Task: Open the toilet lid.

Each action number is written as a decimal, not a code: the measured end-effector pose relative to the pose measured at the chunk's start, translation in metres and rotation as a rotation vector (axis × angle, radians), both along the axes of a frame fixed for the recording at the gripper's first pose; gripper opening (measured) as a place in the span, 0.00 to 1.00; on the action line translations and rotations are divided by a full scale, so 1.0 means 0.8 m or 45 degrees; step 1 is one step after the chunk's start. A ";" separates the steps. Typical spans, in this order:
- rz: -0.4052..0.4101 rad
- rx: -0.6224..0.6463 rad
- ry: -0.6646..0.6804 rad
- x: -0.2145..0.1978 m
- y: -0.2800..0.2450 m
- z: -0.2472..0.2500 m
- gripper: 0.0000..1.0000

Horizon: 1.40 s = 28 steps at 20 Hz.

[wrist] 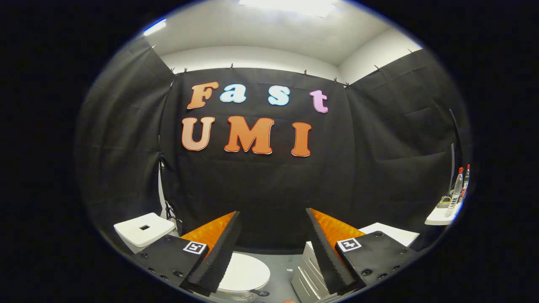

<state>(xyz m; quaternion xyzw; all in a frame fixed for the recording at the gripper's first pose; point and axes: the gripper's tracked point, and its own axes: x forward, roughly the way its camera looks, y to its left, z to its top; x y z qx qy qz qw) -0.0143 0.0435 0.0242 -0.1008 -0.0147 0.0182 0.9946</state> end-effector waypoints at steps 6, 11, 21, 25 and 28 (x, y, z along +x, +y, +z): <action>-0.009 0.011 -0.002 -0.004 0.003 -0.003 0.98; -0.027 0.035 0.009 -0.008 -0.004 -0.012 0.98; -0.102 0.273 0.204 0.000 -0.041 -0.180 1.00; -0.172 0.481 0.310 0.012 -0.068 -0.277 0.98; -0.262 0.639 0.394 0.021 -0.090 -0.362 0.99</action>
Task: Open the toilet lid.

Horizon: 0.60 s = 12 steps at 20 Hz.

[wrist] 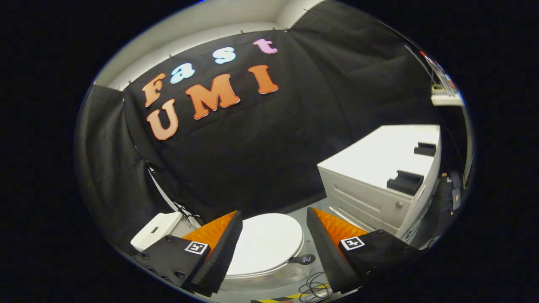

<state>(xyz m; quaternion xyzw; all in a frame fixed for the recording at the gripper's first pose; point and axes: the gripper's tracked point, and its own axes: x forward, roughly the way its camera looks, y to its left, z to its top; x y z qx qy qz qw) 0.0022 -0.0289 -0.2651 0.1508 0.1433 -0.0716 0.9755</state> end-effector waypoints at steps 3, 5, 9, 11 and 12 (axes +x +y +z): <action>-0.141 0.061 0.091 -0.001 -0.038 -0.092 0.99; -0.220 0.166 0.153 -0.009 -0.052 -0.145 0.99; -0.352 0.290 0.251 -0.004 -0.074 -0.254 0.99; -0.365 0.446 0.332 -0.018 -0.065 -0.279 0.98; -0.373 0.521 0.347 -0.018 -0.062 -0.294 0.95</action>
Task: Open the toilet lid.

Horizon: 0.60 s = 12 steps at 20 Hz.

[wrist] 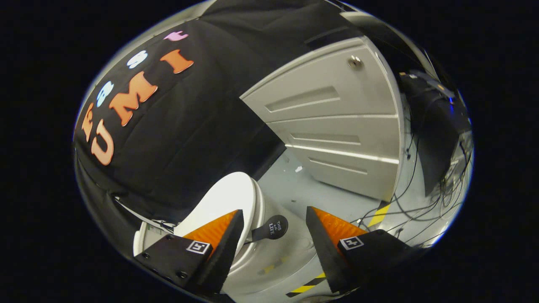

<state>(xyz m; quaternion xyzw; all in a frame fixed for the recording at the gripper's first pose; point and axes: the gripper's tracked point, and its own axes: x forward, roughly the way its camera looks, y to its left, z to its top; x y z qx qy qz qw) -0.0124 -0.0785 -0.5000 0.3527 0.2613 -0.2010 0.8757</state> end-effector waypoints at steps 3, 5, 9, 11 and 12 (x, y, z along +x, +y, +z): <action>0.001 0.219 0.009 -0.003 0.013 -0.028 0.85; 0.022 0.324 -0.030 0.003 0.021 -0.033 0.74; 0.033 0.469 -0.056 0.018 0.027 -0.046 0.54; 0.012 0.514 -0.060 0.026 0.028 -0.055 0.35; 0.009 0.561 -0.088 0.026 0.028 -0.047 0.29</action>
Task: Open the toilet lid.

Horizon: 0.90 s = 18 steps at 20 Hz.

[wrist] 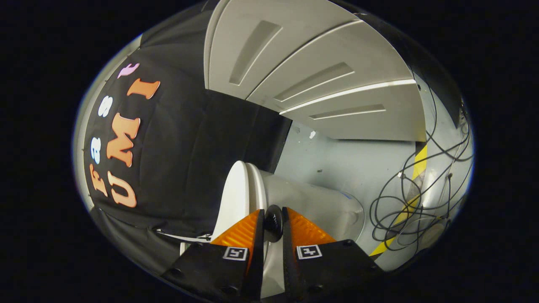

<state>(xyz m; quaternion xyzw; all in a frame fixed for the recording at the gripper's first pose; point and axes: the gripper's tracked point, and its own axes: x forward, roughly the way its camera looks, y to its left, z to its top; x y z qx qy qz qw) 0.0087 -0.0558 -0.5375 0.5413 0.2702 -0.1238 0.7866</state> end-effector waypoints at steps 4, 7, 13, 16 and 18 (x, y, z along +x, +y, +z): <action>-0.056 0.067 -0.026 0.002 -0.002 0.009 0.10; -0.021 -0.015 0.019 -0.001 0.002 0.019 0.10; 0.054 -0.095 -0.080 0.019 0.019 0.094 0.08; 0.081 -0.180 -0.131 0.028 0.033 0.131 0.08; 0.075 -0.203 -0.185 0.034 0.043 0.170 0.08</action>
